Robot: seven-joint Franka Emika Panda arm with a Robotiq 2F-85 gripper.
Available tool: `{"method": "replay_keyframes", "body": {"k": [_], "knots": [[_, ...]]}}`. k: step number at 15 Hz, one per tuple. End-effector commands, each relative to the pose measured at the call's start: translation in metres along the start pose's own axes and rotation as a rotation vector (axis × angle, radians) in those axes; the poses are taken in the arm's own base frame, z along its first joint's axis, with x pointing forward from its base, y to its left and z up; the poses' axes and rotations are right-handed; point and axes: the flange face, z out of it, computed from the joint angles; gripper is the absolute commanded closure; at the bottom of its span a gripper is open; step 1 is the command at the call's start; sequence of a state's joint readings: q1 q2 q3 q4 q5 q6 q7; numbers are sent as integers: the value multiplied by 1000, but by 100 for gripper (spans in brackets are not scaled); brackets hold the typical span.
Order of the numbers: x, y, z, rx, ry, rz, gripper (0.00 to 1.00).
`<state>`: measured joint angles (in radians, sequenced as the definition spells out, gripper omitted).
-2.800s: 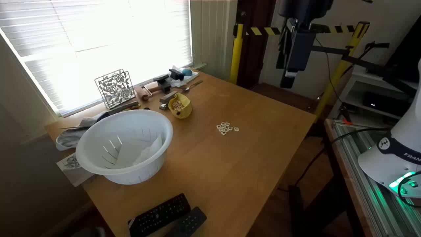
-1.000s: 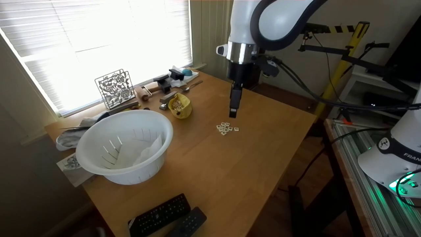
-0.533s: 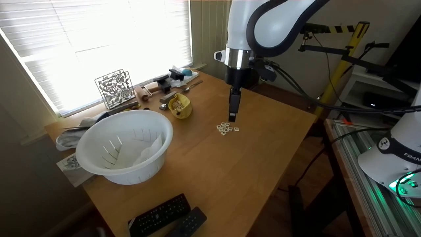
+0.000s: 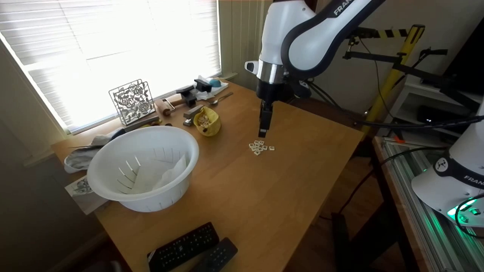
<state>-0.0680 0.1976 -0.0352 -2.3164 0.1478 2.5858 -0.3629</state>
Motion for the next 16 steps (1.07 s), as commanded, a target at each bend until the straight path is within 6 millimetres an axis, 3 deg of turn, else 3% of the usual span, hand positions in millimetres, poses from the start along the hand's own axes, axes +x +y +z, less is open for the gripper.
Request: {"method": "replay_keyframes", "body": {"k": [1, 11, 12, 16], "knots": [[2, 19, 22, -18, -14, -16, 27], [4, 49, 65, -52, -23, 44, 95], [4, 50, 68, -62, -18, 50, 100], [3, 56, 84, -102, -6, 80, 100]]}}
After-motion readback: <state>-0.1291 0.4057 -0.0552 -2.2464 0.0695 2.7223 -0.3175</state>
